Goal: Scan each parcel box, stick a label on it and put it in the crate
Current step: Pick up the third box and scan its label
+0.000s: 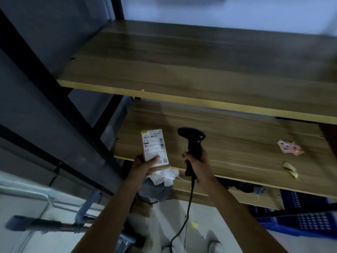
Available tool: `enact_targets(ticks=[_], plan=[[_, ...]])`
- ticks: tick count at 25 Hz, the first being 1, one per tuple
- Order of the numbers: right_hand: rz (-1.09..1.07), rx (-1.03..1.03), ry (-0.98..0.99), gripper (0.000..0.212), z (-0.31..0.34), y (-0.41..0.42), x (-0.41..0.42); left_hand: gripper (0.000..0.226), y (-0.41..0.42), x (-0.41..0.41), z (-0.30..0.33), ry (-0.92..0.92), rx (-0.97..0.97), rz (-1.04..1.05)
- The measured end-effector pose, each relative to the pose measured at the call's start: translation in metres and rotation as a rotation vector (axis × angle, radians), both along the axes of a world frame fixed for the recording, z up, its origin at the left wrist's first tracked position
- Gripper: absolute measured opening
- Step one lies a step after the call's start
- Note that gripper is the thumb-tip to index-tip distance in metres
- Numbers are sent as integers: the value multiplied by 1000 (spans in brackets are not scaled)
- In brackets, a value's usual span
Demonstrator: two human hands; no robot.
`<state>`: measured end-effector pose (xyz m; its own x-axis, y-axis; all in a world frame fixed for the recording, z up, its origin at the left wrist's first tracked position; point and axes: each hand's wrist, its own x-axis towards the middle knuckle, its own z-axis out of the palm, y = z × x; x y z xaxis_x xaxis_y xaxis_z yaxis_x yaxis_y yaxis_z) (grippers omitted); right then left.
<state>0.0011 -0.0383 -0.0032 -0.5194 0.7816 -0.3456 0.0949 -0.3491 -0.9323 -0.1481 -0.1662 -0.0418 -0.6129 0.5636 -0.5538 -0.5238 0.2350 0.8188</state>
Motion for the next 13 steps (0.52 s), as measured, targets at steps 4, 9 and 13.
enact_targets(ticks=[4, 9, 13], plan=[[-79, 92, 50, 13, 36, -26, 67, 56, 56, 36, -2, -57, 56, -173], [-83, 206, 5, 21, 37, -60, 85, 43, 86, 80, 1, 54, 44, -285], [-68, 221, -53, 22, 35, -60, 83, 38, 94, 91, -2, 107, -9, -301]])
